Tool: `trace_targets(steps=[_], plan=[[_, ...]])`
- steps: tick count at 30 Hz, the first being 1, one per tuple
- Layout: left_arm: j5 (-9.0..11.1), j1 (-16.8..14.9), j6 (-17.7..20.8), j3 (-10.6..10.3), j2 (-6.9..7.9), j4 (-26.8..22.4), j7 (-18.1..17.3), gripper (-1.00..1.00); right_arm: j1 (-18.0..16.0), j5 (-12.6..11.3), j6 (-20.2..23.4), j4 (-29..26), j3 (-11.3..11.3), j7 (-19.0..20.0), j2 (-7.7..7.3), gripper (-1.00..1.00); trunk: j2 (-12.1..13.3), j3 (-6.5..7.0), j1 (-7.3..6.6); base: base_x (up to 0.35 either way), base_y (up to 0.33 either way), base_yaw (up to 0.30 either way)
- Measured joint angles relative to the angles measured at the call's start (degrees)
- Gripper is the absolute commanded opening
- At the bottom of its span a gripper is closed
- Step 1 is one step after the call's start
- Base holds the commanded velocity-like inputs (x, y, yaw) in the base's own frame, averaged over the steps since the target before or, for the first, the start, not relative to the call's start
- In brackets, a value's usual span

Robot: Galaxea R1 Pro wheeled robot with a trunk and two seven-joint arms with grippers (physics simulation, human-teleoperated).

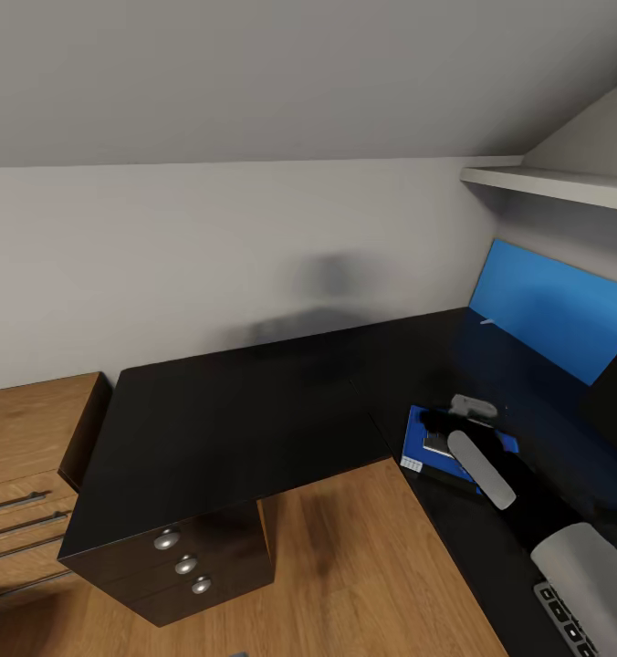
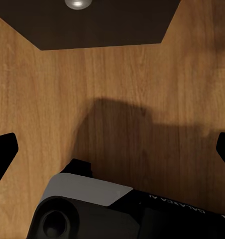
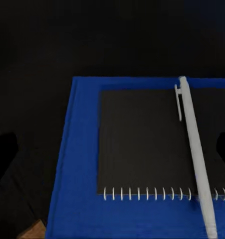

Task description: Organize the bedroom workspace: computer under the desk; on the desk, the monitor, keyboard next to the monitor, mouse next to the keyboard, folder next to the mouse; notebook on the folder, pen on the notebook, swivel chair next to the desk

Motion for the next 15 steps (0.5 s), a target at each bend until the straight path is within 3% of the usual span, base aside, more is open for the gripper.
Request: trace_targets(steps=[3,4,5,7,11,15], plan=[[0.0,0.0,0.0,0.0,0.06,0.0,0.0,1.00,0.9,0.3,0.0,-3.1,2.9,-2.8,1.61,1.00,0.0,0.00,0.00,0.000,0.000,0.000],[0.0,0.0,0.0,0.0,0.09,0.0,0.0,1.00,1.1,0.4,-0.1,-4.5,4.9,-3.9,2.30,1.00,0.0,0.00,0.00,0.000,0.000,0.000],[0.1,0.0,0.0,0.1,0.16,0.1,0.0,1.00,1.4,0.4,-0.2,-6.8,9.7,-5.6,3.70,1.00,0.0,0.00,0.00,0.000,0.000,0.000],[0.1,0.0,0.0,0.2,0.20,0.2,0.1,1.00,1.5,0.6,-0.1,-8.1,13.6,-7.4,5.51,1.00,0.0,0.00,0.00,0.000,0.000,0.000],[0.2,0.0,0.0,0.2,0.22,0.3,0.1,1.00,1.6,0.4,-0.1,-10.3,15.8,-10.6,7.95,1.00,0.0,0.00,0.00,0.000,0.000,0.000],[0.2,0.0,0.1,0.3,0.29,0.6,0.0,1.00,2.4,0.2,-0.1,-13.5,16.3,-11.6,8.68,1.00,0.0,0.00,0.00,0.000,0.000,0.000]])
